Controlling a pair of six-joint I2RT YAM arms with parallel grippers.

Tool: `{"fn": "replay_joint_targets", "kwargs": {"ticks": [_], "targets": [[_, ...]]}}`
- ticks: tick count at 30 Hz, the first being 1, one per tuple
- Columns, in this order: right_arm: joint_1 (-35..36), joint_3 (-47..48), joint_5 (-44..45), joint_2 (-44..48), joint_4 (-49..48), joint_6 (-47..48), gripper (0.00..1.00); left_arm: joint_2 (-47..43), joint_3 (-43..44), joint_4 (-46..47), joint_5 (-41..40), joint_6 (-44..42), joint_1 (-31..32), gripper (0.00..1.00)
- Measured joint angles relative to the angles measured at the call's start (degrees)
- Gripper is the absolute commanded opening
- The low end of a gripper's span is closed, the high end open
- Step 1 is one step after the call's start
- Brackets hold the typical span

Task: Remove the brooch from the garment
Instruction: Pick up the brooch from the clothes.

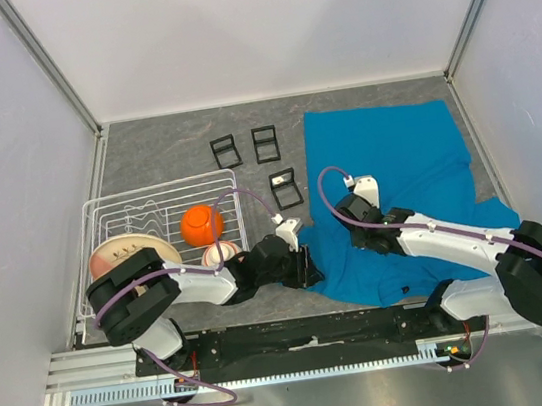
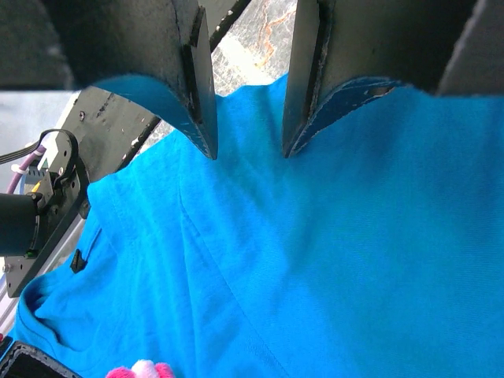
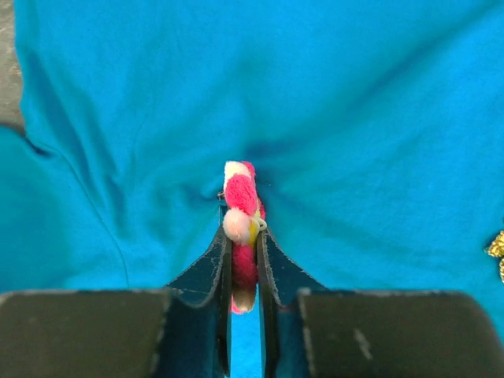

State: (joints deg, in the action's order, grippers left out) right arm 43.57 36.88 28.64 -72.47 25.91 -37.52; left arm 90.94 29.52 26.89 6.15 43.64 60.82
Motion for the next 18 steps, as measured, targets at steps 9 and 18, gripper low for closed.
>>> {"fn": "replay_joint_targets", "kwargs": {"ticks": [9, 18], "targets": [[-0.2, -1.5, -3.5, 1.2, -3.3, 2.0, 0.06, -0.8, 0.0, -1.3, 0.1, 0.0, 0.0, 0.47], [-0.7, -5.1, -4.7, 5.3, -6.0, -0.4, 0.30, -3.0, 3.9, -4.8, 4.9, 0.0, -0.4, 0.50]]}}
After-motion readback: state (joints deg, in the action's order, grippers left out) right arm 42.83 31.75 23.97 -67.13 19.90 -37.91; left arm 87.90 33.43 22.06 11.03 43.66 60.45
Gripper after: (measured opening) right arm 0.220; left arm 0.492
